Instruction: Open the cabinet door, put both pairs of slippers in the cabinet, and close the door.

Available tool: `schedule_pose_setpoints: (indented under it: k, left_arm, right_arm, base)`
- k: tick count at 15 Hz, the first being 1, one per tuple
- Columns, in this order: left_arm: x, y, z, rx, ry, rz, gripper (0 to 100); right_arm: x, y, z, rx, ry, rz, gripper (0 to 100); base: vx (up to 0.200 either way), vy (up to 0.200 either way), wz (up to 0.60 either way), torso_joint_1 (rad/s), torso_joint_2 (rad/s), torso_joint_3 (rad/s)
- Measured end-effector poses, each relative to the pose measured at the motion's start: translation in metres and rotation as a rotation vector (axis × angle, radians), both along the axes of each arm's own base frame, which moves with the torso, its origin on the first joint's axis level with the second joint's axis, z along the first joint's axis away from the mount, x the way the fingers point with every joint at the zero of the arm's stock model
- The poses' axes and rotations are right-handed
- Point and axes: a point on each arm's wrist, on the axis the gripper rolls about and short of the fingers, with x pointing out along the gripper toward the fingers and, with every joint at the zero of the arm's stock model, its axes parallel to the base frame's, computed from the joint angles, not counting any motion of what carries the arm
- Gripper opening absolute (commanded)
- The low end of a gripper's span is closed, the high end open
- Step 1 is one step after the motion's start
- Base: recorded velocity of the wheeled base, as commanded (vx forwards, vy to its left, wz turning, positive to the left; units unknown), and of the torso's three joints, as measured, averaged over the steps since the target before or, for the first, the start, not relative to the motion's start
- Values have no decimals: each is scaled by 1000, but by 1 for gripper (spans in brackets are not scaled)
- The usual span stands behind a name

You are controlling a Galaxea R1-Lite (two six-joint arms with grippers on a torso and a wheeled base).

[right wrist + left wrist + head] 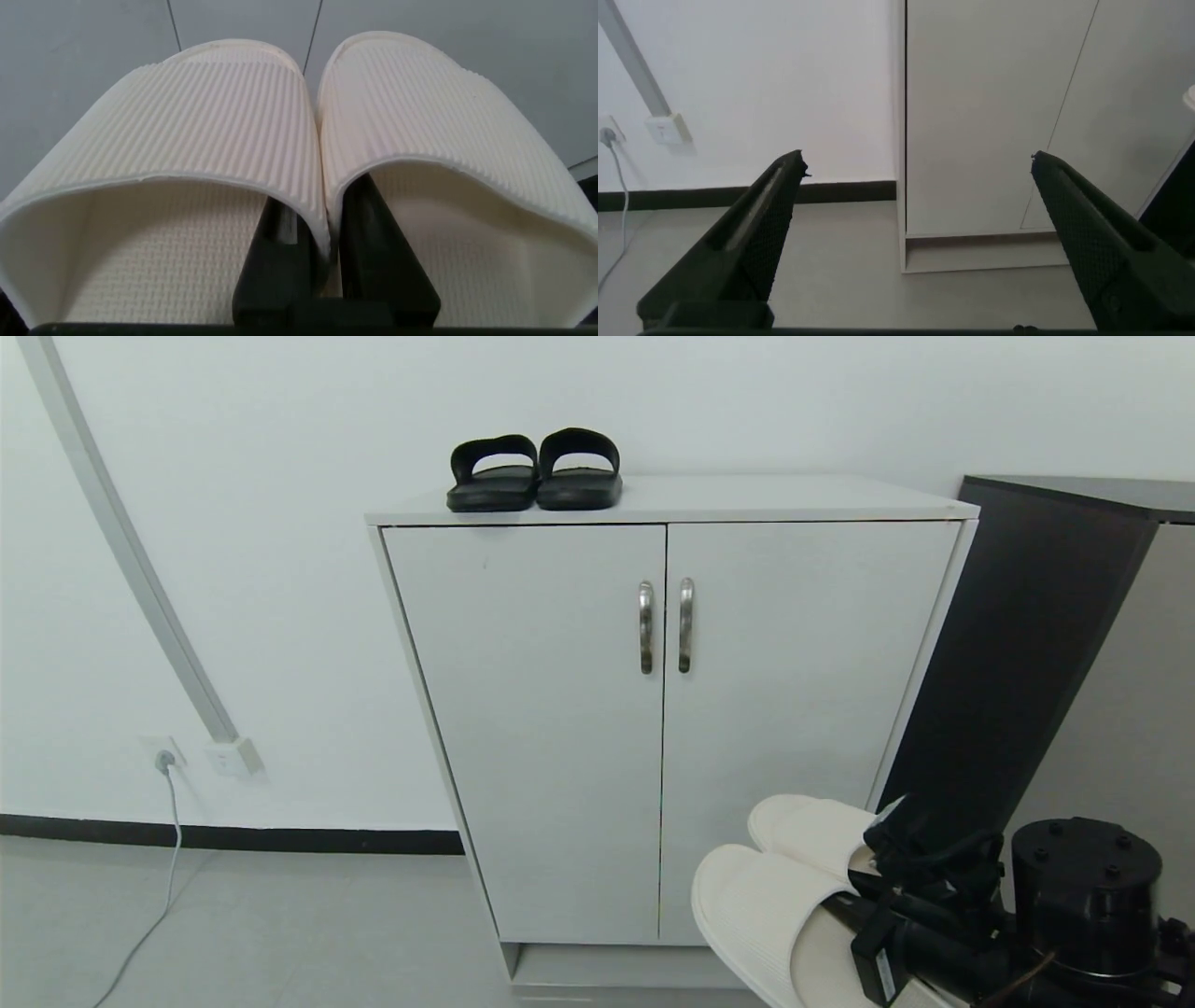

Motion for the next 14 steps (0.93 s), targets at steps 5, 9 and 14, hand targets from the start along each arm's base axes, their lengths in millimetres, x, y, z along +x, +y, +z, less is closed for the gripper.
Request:
schedule_pose_setpoints:
  k: [5,9,14]
  left_arm:
    - [5,1,18,11,20,-73,100]
    - [20,-3,74,-30,-6,-236,100]
    - [77,-13,118,-57,9,-382,100]
  right_arm:
    - [-4,3,-2,1,10,23,0]
    - [-4,4,-2,0,11,24,0]
    - [-3,4,-1,1,6,22,0]
  base:
    - [0,0,0,0,0,0]
    - [0,0,0,0,0,0]
    - [0,0,0,0,0,0]
